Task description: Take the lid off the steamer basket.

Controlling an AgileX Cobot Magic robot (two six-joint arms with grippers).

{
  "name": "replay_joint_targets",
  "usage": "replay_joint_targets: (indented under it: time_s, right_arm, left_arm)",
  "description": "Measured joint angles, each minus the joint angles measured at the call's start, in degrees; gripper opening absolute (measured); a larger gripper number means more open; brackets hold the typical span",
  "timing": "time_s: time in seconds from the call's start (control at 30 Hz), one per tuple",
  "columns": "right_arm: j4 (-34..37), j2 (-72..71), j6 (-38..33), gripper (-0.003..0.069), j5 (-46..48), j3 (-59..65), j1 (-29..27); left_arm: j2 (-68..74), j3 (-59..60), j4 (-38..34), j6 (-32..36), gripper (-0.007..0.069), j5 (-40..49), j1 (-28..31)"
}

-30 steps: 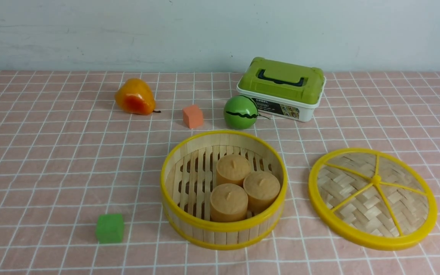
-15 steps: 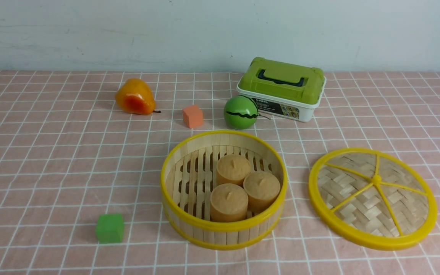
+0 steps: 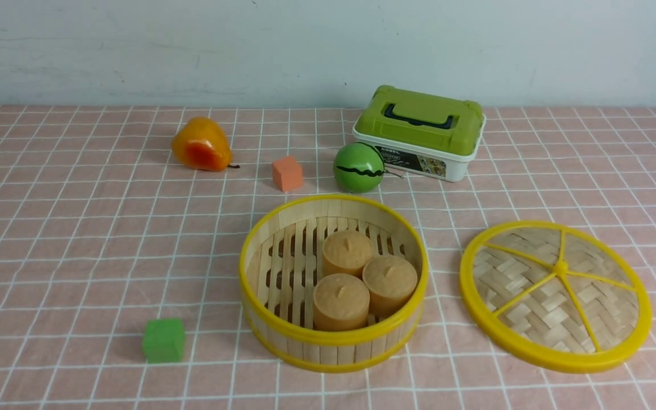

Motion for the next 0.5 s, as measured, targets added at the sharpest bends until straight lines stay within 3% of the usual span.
replay_joint_targets:
  time_s: [0.17, 0.5]
  right_arm:
    - [-3.5, -1.1, 5.4, 0.0034, 6.1, 0.7, -0.1]
    - [-5.8, -1.1, 5.8, 0.0042, 12.4, 0.7, -0.1]
  left_arm:
    - [0.0, 0.0, 0.0, 0.0, 0.0239, 0.0, 0.0]
    - [0.0, 0.0, 0.0, 0.0, 0.0239, 0.0, 0.0]
